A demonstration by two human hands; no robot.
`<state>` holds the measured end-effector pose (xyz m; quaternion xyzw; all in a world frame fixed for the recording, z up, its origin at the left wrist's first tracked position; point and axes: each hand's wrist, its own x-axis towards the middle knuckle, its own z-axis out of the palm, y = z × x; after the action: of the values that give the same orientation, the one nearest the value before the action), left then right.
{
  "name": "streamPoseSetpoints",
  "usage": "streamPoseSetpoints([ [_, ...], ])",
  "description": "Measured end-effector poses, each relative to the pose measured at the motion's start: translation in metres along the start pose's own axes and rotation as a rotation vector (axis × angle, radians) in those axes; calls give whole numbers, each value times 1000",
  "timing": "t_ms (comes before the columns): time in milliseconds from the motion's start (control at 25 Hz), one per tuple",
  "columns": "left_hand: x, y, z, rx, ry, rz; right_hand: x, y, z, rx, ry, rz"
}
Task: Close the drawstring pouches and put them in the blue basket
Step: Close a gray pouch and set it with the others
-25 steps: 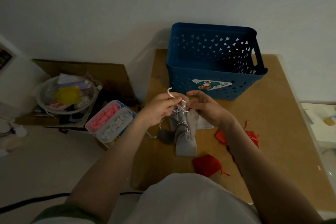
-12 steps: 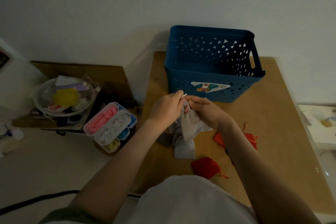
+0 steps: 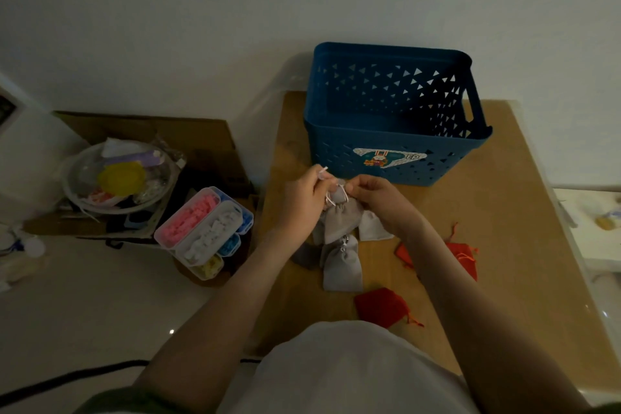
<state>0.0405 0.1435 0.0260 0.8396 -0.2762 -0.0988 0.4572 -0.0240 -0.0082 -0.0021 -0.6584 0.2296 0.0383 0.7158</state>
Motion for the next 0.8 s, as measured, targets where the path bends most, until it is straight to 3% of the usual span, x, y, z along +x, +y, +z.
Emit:
streamPoseSetpoints([
  [160,2,-12,-6,-308,139,-372,-1,9,-23,-13,252,74],
  [320,0,-21,-4,-329,106,-526,-6,10,-24,38,269,84],
  [520,6,-14,-13,-285,-45,-404,-13,-11,-25,173,181,-72],
  [800,6,23,-7,-438,-180,-274,-15,-23,6,-73,-172,-102],
])
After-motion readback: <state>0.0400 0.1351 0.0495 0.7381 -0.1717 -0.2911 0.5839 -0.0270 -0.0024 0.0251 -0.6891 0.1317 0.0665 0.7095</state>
